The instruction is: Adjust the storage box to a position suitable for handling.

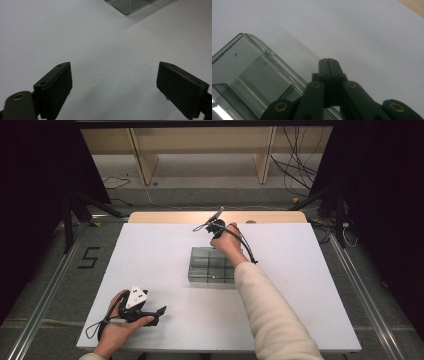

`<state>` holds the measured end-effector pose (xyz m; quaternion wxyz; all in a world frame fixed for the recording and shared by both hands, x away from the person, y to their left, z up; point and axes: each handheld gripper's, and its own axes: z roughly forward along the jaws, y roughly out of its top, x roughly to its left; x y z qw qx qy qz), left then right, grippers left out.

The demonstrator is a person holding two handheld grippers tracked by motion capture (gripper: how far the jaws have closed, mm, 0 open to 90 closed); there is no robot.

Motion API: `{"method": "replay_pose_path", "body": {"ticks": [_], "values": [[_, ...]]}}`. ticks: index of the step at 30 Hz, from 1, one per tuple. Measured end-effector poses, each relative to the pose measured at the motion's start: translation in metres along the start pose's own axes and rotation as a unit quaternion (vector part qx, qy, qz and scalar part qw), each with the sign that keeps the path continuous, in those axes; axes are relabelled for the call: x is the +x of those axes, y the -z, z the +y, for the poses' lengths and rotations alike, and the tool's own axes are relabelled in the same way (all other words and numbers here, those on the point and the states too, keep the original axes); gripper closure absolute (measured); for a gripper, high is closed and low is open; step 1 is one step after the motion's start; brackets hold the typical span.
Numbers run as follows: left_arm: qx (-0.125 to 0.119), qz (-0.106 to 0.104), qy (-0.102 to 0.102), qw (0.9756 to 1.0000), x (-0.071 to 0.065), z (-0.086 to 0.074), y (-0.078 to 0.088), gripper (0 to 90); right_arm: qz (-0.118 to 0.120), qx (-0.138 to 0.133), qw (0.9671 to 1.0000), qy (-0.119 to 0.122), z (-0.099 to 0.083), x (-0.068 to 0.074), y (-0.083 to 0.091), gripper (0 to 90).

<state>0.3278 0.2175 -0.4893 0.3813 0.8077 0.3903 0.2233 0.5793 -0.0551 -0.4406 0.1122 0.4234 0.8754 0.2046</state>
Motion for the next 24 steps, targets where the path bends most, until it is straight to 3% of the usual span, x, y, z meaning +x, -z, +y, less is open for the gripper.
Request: {"method": "replay_pose_path", "body": {"ticks": [4,9,24], "values": [[0.001,-0.002,-0.002,1.0000,-0.001,0.000,0.000,13.3,0.013,0.004,0.9998,0.012,-0.009,0.007,0.001,90.0],[0.000,-0.003,-0.002,1.0000,-0.002,0.000,0.000,14.1,0.034,0.002,0.9994,0.008,-0.020,0.015,0.004,90.0],[0.003,-0.005,0.000,1.0000,-0.006,0.001,-0.002,18.9,0.043,0.010,0.9985,0.033,-0.039,0.035,0.016,90.0]]}}
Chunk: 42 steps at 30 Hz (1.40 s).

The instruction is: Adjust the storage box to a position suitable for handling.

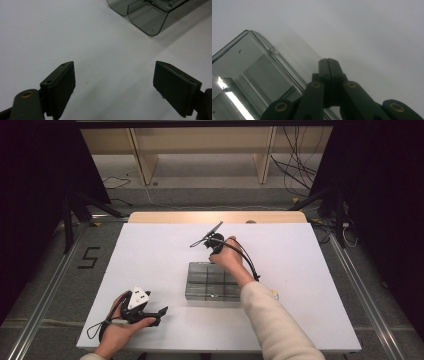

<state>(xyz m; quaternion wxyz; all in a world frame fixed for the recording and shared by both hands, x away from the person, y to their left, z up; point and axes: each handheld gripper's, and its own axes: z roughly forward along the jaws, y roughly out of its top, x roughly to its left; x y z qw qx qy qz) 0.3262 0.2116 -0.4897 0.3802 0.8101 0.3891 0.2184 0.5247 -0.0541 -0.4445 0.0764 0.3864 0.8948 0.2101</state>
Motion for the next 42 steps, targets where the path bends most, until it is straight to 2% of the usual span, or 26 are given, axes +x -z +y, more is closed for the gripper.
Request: {"method": "replay_pose_path", "body": {"ticks": [5,9,11,12,14,16,19,20,21,22,23,24,25,26,29,30,31,32,34,35,38,41,42], "values": [[0.000,0.001,-0.002,1.0000,-0.002,0.002,0.000,24.9,-0.006,0.009,0.9999,0.010,-0.004,0.004,0.002,90.0],[-0.001,-0.002,-0.002,1.0000,-0.004,0.002,-0.001,28.8,-0.001,0.012,0.9998,0.014,-0.007,0.006,0.003,90.0],[0.005,-0.003,-0.005,1.0000,-0.005,0.002,-0.002,34.3,0.004,0.013,0.9998,0.018,-0.010,0.009,0.004,90.0],[0.004,-0.004,-0.001,1.0000,-0.006,0.002,-0.003,34.3,0.004,0.013,0.9998,0.018,-0.010,0.009,0.004,90.0],[0.005,-0.004,-0.003,1.0000,-0.007,0.003,-0.004,42.5,0.008,0.009,0.9997,0.023,-0.013,0.011,0.006,90.0],[-0.002,-0.005,-0.007,1.0000,-0.009,0.008,-0.006,52.3,0.010,-0.018,0.9996,0.016,-0.016,0.010,0.011,90.0],[-0.009,-0.010,-0.006,0.9999,-0.011,0.012,-0.008,69.4,-0.007,-0.065,0.9978,0.014,-0.027,0.005,0.030,90.0],[-0.010,-0.015,-0.010,0.9998,-0.012,0.014,-0.009,69.4,-0.007,-0.065,0.9978,0.014,-0.027,0.005,0.030,90.0],[-0.010,-0.019,-0.017,0.9996,-0.013,0.016,-0.011,78.6,-0.016,-0.096,0.9952,0.011,-0.041,-0.001,0.046,90.0],[-0.009,-0.028,-0.027,0.9992,-0.017,0.019,-0.017,82.0,-0.026,-0.109,0.9937,0.007,-0.049,-0.004,0.055,90.0],[-0.009,-0.028,-0.027,0.9992,-0.017,0.019,-0.017,84.8,-0.026,-0.109,0.9937,0.007,-0.049,-0.004,0.055,90.0],[-0.006,-0.032,-0.032,0.9989,-0.019,0.020,-0.020,86.9,-0.039,-0.129,0.9909,0.001,-0.068,-0.011,0.069,90.0],[-0.002,-0.035,-0.037,0.9987,-0.021,0.022,-0.022,86.9,-0.039,-0.129,0.9909,0.001,-0.068,-0.011,0.069,90.0],[0.003,-0.038,-0.042,0.9984,-0.022,0.023,-0.025,89.2,-0.047,-0.144,0.9884,-0.007,-0.088,-0.017,0.080,90.0],[0.006,-0.044,-0.043,0.9981,-0.026,0.027,-0.031,89.3,-0.056,-0.156,0.9861,-0.016,-0.117,-0.022,0.089,90.0],[0.006,-0.046,-0.045,0.9979,-0.026,0.028,-0.032,89.3,-0.056,-0.156,0.9861,-0.016,-0.117,-0.022,0.089,90.0],[0.006,-0.048,-0.045,0.9978,-0.027,0.029,-0.033,89.3,-0.056,-0.157,0.9858,-0.019,-0.126,-0.023,0.090,90.0],[0.006,-0.050,-0.048,0.9976,-0.028,0.029,-0.035,89.3,-0.053,-0.161,0.9852,-0.025,-0.144,-0.024,0.092,90.0],[0.009,-0.054,-0.054,0.9971,-0.030,0.030,-0.037,89.3,-0.047,-0.158,0.9858,-0.030,-0.160,-0.022,0.091,90.0],[0.006,-0.055,-0.054,0.9970,-0.031,0.030,-0.039,89.3,-0.047,-0.158,0.9858,-0.030,-0.160,-0.022,0.091,90.0],[0.006,-0.059,-0.060,0.9964,-0.033,0.030,-0.042,89.3,-0.035,-0.154,0.9871,-0.025,-0.186,-0.011,0.083,90.0],[0.005,-0.056,-0.067,0.9962,-0.036,0.031,-0.043,89.3,-0.028,-0.149,0.9882,-0.017,-0.194,-0.004,0.079,90.0],[0.003,-0.053,-0.069,0.9962,-0.036,0.030,-0.043,89.3,-0.027,-0.147,0.9887,-0.007,-0.196,0.000,0.076,90.0]]}}
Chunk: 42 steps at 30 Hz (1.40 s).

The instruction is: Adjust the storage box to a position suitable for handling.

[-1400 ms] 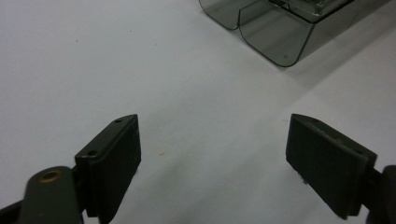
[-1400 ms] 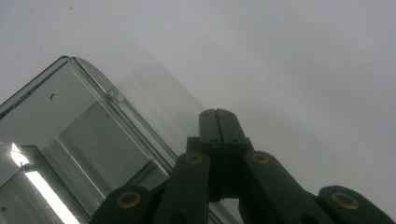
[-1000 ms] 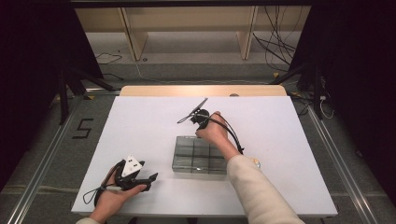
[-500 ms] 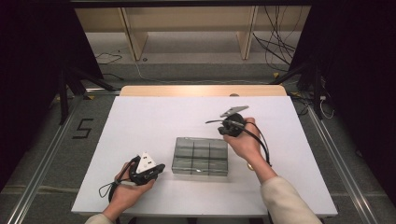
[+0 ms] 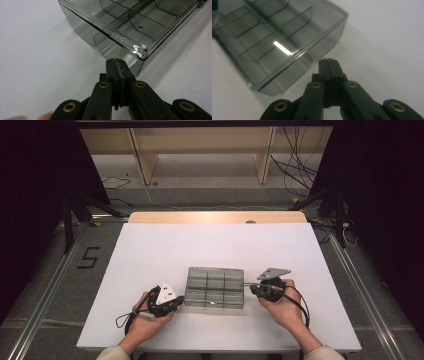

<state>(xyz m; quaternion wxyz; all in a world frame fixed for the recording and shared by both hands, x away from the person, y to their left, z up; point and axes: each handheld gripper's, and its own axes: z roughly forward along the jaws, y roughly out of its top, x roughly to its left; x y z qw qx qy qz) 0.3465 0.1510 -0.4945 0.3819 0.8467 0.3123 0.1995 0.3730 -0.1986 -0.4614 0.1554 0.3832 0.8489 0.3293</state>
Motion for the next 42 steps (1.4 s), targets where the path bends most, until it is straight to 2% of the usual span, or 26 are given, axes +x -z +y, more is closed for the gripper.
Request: {"method": "replay_pose_path", "body": {"ticks": [1,6,9,13,20,23,26,28,29,30,31,35,39,42], "values": [[0.000,0.000,-0.001,1.0000,0.000,0.000,0.001,89.3,0.007,0.006,0.9999,0.008,-0.004,0.005,-0.003,90.0],[-0.006,0.002,-0.007,1.0000,0.000,0.000,0.001,89.3,0.014,0.004,0.9997,0.017,-0.005,0.012,-0.009,90.0],[-0.006,0.001,-0.011,0.9999,-0.002,0.000,0.001,89.3,0.008,0.006,0.9997,0.023,-0.004,0.013,-0.011,90.0],[-0.008,-0.005,-0.016,0.9998,-0.005,0.000,0.001,89.3,0.008,0.006,0.9998,0.019,-0.005,0.010,-0.012,90.0],[-0.008,-0.001,-0.019,0.9998,-0.005,0.000,0.002,87.4,0.007,-0.002,0.9999,0.014,-0.007,0.011,-0.009,90.0],[-0.011,0.003,-0.019,0.9998,-0.005,-0.002,0.008,82.4,0.007,-0.032,0.9994,0.008,-0.015,0.004,0.002,89.9],[-0.013,-0.002,-0.008,0.9999,-0.004,-0.006,0.015,74.0,0.015,-0.054,0.9984,0.007,-0.026,0.001,0.010,84.3],[-0.014,-0.004,-0.001,0.9999,-0.004,-0.009,0.021,67.5,0.018,-0.059,0.9980,0.008,-0.032,0.001,0.014,81.7],[-0.016,-0.005,0.004,0.9999,-0.003,-0.010,0.023,67.5,0.018,-0.059,0.9980,0.008,-0.032,0.001,0.014,81.7],[-0.020,-0.004,0.012,0.9997,-0.002,-0.012,0.026,58.9,0.022,-0.066,0.9975,0.010,-0.038,0.002,0.017,76.9],[-0.020,-0.004,0.014,0.9997,-0.001,-0.012,0.027,58.9,0.022,-0.066,0.9975,0.010,-0.038,0.002,0.017,76.9],[-0.026,0.003,0.029,0.9992,0.000,-0.015,0.035,44.6,0.025,-0.073,0.9970,0.005,-0.045,0.005,0.021,69.7],[-0.015,-0.005,0.043,0.9989,0.001,-0.021,0.038,28.9,0.032,-0.081,0.9962,-0.005,-0.049,0.007,0.023,62.3],[-0.015,-0.004,0.043,0.9990,0.002,-0.023,0.039,26.9,0.034,-0.087,0.9956,-0.010,-0.048,0.007,0.023,58.8]]}}
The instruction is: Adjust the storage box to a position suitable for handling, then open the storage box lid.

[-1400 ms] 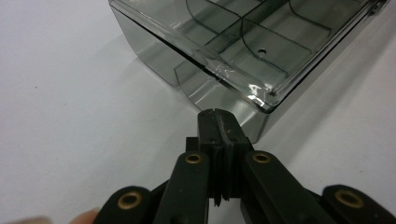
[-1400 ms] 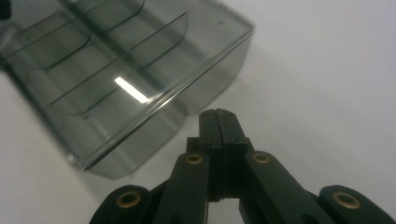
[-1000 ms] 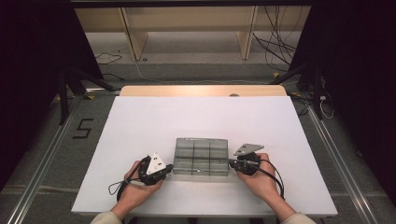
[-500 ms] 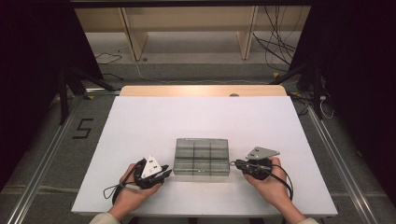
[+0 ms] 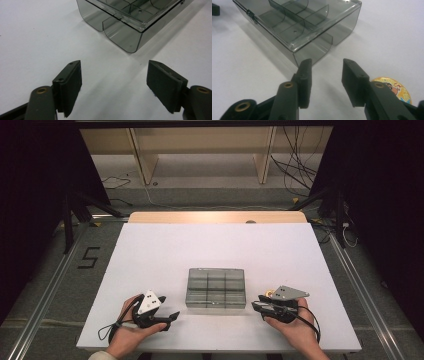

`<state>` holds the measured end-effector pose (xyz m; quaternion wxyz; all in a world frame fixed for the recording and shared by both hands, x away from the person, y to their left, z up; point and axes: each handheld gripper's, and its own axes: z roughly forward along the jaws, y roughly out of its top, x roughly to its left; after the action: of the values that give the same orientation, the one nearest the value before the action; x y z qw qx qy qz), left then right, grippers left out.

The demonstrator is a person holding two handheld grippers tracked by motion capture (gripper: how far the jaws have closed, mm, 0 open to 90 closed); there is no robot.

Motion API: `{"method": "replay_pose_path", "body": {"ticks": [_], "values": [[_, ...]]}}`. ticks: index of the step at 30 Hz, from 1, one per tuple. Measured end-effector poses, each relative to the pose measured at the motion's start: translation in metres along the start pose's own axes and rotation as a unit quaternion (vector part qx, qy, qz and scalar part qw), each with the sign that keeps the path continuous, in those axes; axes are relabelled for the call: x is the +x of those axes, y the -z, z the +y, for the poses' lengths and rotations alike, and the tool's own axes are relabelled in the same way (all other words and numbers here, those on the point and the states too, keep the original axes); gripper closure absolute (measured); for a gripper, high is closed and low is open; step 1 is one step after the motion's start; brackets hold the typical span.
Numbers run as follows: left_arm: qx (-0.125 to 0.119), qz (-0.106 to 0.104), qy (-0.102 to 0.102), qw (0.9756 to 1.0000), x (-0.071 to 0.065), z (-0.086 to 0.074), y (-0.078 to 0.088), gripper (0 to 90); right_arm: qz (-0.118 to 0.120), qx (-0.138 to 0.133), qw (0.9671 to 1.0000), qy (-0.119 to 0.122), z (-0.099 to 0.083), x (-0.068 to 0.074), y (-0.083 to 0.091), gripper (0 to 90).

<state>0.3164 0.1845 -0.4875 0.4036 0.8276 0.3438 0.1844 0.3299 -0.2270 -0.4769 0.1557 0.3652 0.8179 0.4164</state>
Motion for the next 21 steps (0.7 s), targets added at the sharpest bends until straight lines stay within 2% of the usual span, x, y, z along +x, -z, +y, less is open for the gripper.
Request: {"method": "replay_pose_path", "body": {"ticks": [8,11,14,16,17,18,21], "values": [[-0.003,0.002,-0.003,1.0000,0.000,0.000,0.000,26.7,0.004,0.011,0.9999,0.002,-0.002,0.001,-0.004,57.7],[-0.007,0.002,-0.006,1.0000,-0.001,0.001,0.000,32.4,0.007,0.015,0.9998,0.008,-0.002,0.000,-0.004,60.7],[-0.011,0.008,-0.009,0.9999,-0.002,0.004,0.000,52.2,0.015,0.022,0.9995,0.015,-0.004,-0.001,-0.004,71.0],[0.004,-0.008,-0.014,0.9999,-0.002,0.006,-0.001,80.4,0.018,0.023,0.9994,0.020,-0.004,-0.001,-0.004,81.7],[0.004,-0.013,-0.011,0.9998,-0.003,0.008,-0.002,86.6,0.018,0.023,0.9993,0.023,-0.004,-0.001,-0.003,85.9],[0.003,-0.021,-0.008,0.9997,-0.004,0.009,-0.002,89.2,0.017,0.021,0.9993,0.028,-0.003,-0.002,-0.002,89.3],[-0.002,-0.020,-0.022,0.9995,-0.008,0.015,-0.005,89.3,0.018,0.019,0.9992,0.032,-0.002,-0.003,-0.001,90.0]]}}
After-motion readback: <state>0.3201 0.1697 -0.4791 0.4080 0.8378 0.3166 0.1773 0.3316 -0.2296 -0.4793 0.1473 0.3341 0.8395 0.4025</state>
